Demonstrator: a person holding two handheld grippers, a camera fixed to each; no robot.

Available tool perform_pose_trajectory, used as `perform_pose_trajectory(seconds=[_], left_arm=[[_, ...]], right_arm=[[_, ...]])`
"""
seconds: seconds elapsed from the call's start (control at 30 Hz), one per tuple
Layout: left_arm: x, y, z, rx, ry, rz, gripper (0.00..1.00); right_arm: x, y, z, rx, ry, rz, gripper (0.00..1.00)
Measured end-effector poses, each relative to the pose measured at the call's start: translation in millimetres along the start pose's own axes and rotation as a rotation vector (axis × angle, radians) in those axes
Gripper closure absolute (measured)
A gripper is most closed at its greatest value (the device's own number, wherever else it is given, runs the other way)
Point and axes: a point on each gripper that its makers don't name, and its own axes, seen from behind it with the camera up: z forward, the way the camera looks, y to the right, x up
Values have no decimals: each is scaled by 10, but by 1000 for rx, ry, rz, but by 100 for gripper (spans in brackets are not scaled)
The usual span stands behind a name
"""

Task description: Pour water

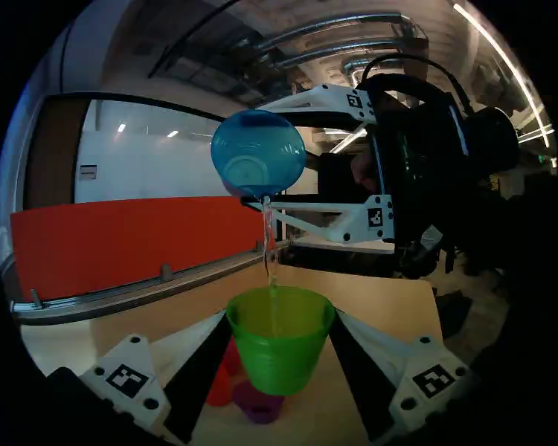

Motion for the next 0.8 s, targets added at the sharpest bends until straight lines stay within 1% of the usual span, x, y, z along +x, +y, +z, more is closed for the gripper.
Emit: perform_pose_trajectory(seconds=[0.37, 0.8], left_arm=[[17, 29, 9, -5, 0, 5, 13], [28, 1, 5, -5, 4, 2, 13]], right_arm=[[44, 18, -10, -2, 4, -54, 10], [92, 95, -8, -17, 9, -110, 10]])
